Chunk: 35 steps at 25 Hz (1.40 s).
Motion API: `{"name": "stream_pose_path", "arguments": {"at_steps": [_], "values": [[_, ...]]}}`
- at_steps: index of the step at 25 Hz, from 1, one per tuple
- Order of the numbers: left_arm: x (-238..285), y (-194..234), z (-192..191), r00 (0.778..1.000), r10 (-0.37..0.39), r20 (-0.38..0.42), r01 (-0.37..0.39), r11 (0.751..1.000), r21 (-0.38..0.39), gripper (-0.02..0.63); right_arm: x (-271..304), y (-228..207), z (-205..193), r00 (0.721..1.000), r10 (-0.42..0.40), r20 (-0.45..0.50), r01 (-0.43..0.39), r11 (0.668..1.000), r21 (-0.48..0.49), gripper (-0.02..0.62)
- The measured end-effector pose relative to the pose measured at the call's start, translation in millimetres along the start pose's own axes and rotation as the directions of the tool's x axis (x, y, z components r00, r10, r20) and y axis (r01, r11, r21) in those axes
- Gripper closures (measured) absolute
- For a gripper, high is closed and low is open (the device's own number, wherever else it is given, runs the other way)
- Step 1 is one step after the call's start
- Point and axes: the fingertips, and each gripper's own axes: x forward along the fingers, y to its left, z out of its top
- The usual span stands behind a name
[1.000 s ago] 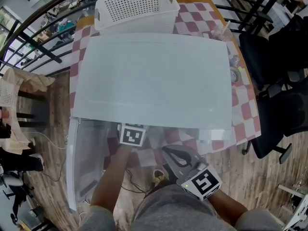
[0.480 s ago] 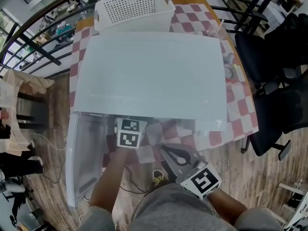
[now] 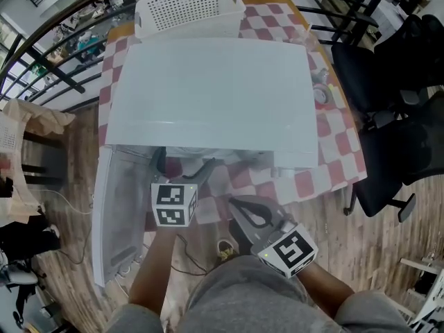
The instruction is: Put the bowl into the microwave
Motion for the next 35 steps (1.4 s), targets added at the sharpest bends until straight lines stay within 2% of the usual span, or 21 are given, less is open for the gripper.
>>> {"name": "stream_pose_path", "arguments": {"at_steps": [3,12,18,23,27,35], "values": [[-26.0,-9.6,5.2,0.999,0.013,0.041,-0.014,0.999,0.037,0.038,-10.2,2.0,2.9,1.000,-0.015,0.012,0.015,1.000,0.004,0.597],[-116.3,-48.2,9.8,0.989,-0.035,0.145,0.035,0.999,-0.001,0.062,-57.2,-4.9,10.3,0.988,-0.141,0.065,0.141,0.990,0.004,0.597],[-182.2,-59.9,10.0,0.976,-0.026,0.218,0.028,1.000,-0.005,0.137,-86.8,15.8,10.0,0.978,-0.191,0.090,0.193,0.981,-0.016,0.597],[-243.3,-69.1,11.3,0.948,0.010,0.317,-0.015,1.000,0.015,0.212,-105.3,53.4,10.8,0.975,-0.188,0.118,0.194,0.980,-0.040,0.597],[-279.4,-85.9,2.2,0.937,0.006,0.349,-0.011,1.000,0.012,0.275,-120.9,83.5,4.7,0.974,-0.191,0.123,0.201,0.977,-0.068,0.597],[-326.0,-97.8,-19.1,0.930,0.039,0.365,-0.032,0.999,-0.024,0.396,-142.3,124.2,-5.6,0.972,-0.195,0.133,0.207,0.974,-0.088,0.597]]}}
